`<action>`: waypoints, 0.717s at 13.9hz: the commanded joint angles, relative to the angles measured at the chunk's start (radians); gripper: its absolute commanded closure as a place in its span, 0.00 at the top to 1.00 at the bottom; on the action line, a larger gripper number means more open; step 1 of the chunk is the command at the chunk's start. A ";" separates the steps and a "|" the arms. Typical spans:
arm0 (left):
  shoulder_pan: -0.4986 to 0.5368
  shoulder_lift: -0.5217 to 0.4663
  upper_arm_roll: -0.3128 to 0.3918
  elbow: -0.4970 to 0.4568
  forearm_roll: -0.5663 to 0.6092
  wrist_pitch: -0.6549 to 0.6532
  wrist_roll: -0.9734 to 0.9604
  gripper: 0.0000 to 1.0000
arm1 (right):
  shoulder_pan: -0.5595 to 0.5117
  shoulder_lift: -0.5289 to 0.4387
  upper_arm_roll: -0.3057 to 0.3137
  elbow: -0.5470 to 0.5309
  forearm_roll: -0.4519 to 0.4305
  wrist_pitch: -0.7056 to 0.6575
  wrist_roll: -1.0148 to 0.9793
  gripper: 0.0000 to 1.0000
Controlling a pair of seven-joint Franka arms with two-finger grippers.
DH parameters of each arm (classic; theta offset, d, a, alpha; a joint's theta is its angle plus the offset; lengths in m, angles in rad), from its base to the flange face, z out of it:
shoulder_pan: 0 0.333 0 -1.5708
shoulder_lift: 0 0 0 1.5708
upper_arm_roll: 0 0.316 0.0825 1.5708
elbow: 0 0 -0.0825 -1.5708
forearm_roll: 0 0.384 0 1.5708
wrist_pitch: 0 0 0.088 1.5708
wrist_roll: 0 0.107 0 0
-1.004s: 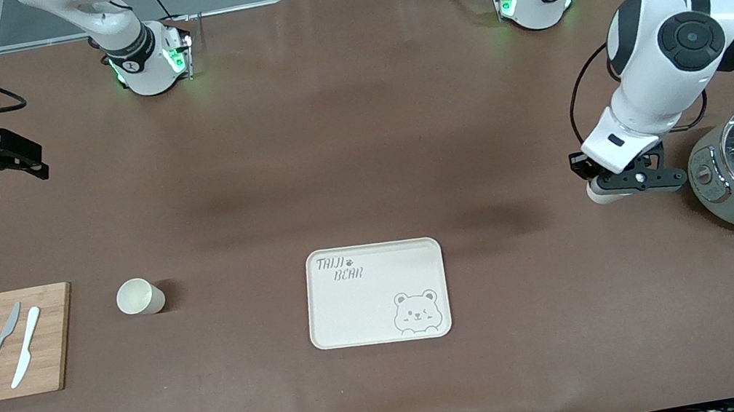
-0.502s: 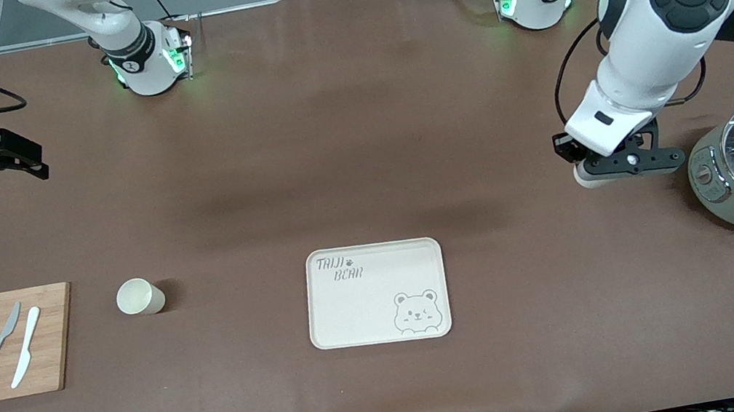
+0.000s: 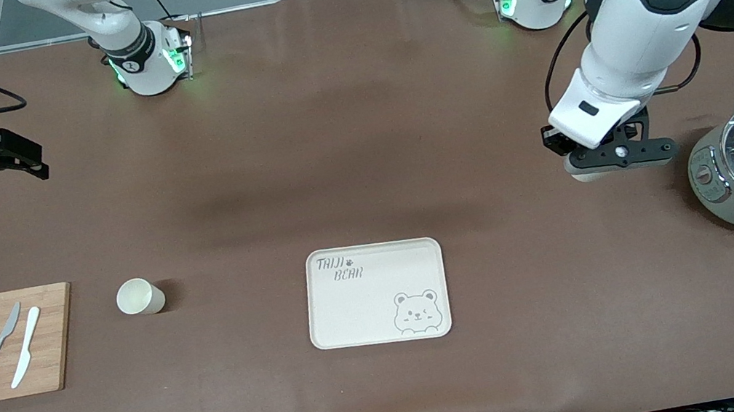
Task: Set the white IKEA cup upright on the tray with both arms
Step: 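Lift the white cup with the left gripper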
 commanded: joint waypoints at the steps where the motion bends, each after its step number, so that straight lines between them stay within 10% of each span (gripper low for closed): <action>1: -0.049 0.066 -0.003 0.068 0.048 -0.033 -0.070 0.00 | 0.009 0.005 -0.001 0.010 -0.020 0.000 0.004 1.00; 10: -0.278 0.315 0.047 0.313 0.143 -0.092 -0.314 0.00 | 0.009 0.005 -0.001 0.010 -0.020 -0.002 0.004 1.00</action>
